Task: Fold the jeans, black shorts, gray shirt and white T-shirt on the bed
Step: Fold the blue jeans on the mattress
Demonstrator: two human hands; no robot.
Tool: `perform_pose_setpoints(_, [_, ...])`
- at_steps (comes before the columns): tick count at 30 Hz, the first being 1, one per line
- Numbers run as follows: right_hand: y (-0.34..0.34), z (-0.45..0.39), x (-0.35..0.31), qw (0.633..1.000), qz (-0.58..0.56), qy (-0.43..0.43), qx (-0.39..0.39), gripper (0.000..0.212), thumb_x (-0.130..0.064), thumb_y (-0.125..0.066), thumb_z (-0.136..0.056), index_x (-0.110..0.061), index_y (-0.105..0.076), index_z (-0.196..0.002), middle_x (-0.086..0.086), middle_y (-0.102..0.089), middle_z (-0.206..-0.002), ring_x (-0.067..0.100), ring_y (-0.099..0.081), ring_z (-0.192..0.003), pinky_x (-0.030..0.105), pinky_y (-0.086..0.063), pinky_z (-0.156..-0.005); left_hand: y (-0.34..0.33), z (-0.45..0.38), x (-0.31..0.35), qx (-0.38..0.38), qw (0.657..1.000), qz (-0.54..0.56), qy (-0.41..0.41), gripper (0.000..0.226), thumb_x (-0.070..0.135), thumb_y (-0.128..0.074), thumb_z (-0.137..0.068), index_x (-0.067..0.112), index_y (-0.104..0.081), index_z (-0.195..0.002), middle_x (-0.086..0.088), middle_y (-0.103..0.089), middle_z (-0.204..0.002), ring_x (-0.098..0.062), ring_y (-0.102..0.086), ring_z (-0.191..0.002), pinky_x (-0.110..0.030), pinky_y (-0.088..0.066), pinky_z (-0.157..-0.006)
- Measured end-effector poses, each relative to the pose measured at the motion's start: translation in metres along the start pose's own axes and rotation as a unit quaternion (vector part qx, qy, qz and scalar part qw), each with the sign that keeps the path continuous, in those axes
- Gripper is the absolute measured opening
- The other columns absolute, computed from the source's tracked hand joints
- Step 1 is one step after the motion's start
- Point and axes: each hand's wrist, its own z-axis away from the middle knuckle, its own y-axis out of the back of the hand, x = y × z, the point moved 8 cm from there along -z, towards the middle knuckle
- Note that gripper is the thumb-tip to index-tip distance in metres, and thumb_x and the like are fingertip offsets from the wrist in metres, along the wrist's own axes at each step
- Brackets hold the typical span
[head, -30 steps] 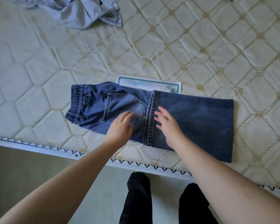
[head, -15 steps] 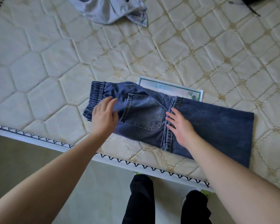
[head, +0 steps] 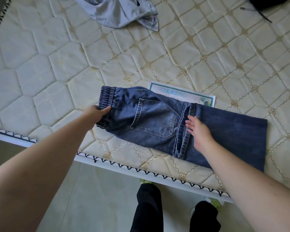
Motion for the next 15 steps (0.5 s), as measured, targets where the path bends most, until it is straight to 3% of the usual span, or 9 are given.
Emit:
perform_pose_setpoints(2, [0.003, -0.001, 0.002, 1.000, -0.009, -0.010, 0.002, 0.034, -0.032, -0.040, -0.102, -0.019, -0.059, -0.128, -0.002, -0.062, -0.111, 0.010, -0.058, -0.100, 0.030, -0.044, -0.095, -0.001, 0.001, 0.003, -0.008, 0.999, 0.036, -0.008, 0.045, 0.051, -0.075, -0.078, 0.013, -0.068, -0.099, -0.004, -0.070, -0.087, -0.023, -0.067, -0.082, -0.035, -0.054, -0.072])
perform_pose_setpoints(7, [0.018, 0.003, -0.005, 0.995, -0.084, 0.021, 0.045, 0.030, -0.027, -0.040, -0.103, -0.019, -0.068, -0.105, 0.001, -0.070, -0.086, 0.009, -0.065, -0.070, 0.021, -0.051, -0.059, 0.004, 0.016, 0.012, 0.005, 0.998, 0.041, -0.056, 0.043, 0.047, -0.073, -0.080, 0.019, -0.056, -0.108, -0.005, -0.068, -0.098, -0.024, -0.066, -0.089, -0.042, -0.057, -0.080])
perform_pose_setpoints(9, [0.030, 0.003, -0.005, 0.994, -0.081, 0.022, 0.068, 0.037, -0.029, -0.035, -0.104, -0.013, -0.068, -0.112, 0.001, -0.068, -0.089, 0.010, -0.062, -0.075, 0.022, -0.050, -0.064, 0.005, 0.026, 0.016, 0.009, 0.997, 0.035, -0.065, 0.044, 0.048, -0.074, -0.080, 0.019, -0.056, -0.108, -0.005, -0.068, -0.097, -0.024, -0.067, -0.088, -0.043, -0.058, -0.079])
perform_pose_setpoints(12, [0.021, 0.005, 0.006, 0.996, -0.090, -0.024, 0.001, 0.040, -0.032, -0.031, -0.106, -0.011, -0.060, -0.123, 0.000, -0.063, -0.112, 0.014, -0.060, -0.099, 0.026, -0.049, -0.082, 0.010, 0.043, 0.028, -0.010, 0.996, 0.050, -0.077, 0.043, 0.049, -0.077, -0.077, 0.022, -0.059, -0.106, -0.004, -0.071, -0.096, -0.024, -0.070, -0.086, -0.042, -0.059, -0.075])
perform_pose_setpoints(15, [0.013, 0.006, 0.008, 0.994, -0.106, -0.025, -0.022, 0.039, -0.030, -0.031, -0.106, -0.011, -0.059, -0.125, 0.001, -0.063, -0.113, 0.014, -0.061, -0.102, 0.025, -0.049, -0.084, 0.017, 0.068, 0.052, -0.036, 0.990, 0.069, -0.118, 0.032, 0.046, -0.080, -0.075, 0.033, -0.062, -0.099, 0.002, -0.075, -0.088, -0.019, -0.073, -0.079, -0.034, -0.060, -0.062])
